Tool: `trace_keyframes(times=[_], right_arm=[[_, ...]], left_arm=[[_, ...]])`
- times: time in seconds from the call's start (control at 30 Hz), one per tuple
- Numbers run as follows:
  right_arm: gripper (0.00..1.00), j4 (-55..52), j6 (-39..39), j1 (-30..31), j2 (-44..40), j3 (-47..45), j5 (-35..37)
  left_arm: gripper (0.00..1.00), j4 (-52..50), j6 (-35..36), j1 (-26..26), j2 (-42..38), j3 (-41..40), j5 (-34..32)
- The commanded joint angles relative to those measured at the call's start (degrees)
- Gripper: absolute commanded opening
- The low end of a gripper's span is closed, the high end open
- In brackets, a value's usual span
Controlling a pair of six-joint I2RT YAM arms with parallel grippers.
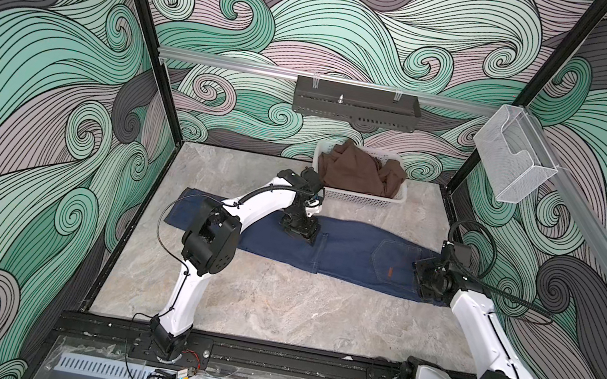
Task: Fold and stack the trousers
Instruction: Smooth out the trousers at the center of the table.
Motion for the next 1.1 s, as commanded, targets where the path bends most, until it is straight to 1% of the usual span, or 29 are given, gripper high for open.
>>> trace_keyframes(times=[0.0, 0.1, 0.2, 0.3, 0.4, 0.63, 0.67, 0.73, 0.87, 0.97, 1.07], right_arm=[[0.52, -1.42, -0.76, -0.43, -1.07, 0.58, 0.16], [0.52, -1.45, -0.83, -0.58, -1.05, 0.47, -0.08], [0.52, -1.44, -1.03, -0.75, -0.94, 0.38, -0.22], [0.52, -1.43, -1.18, -0.92, -1.08, 0.3, -0.38], [0.52, -1.43, -1.21, -1.02, -1.2, 0.08, -0.62], [0.51, -1.58, -1.36, -1.15, -1.73, -0.5, -0.89], [0.51, -1.56, -1.43, -1.3, -1.88, -0.49, -1.01], [0.51, -1.53, -1.53, -1.33, -2.0, -0.58, -0.99], [0.51, -1.57, -1.65, -1.4, -2.09, -0.49, -1.02], [0.51, -1.58, -1.65, -1.42, -1.91, -0.49, -1.14], [0.51, -1.58, -1.56, -1.44, -1.82, -0.67, -1.28]], left_arm=[[0.71, -3.23, -1.48, -2.39, 1.04, 4.72, -5.76], [0.69, -6.6, -3.72, -4.34, 6.93, 10.42, -9.82], [0.67, -5.89, -5.51, -6.08, 10.77, 13.25, -11.93], [0.65, -4.61, -7.25, -7.95, 13.91, 15.36, -13.15], [0.64, -5.57, -8.93, -9.3, 17.36, 17.85, -15.54], [0.63, -5.82, -10.27, -11.55, 22.16, 19.65, -19.26], [0.6, -6.43, -10.62, -11.55, 23.02, 20.03, -20.38], [0.5, -7.82, -11.32, -11.56, 24.17, 20.65, -23.46], [0.17, -10.58, -11.41, -11.34, 24.26, 21.68, -28.98], [0.0, -10.91, -10.42, -10.9, 22.59, 21.48, -30.72], [0.0, -12.71, -9.88, -10.09, 19.88, 21.91, -31.96]])
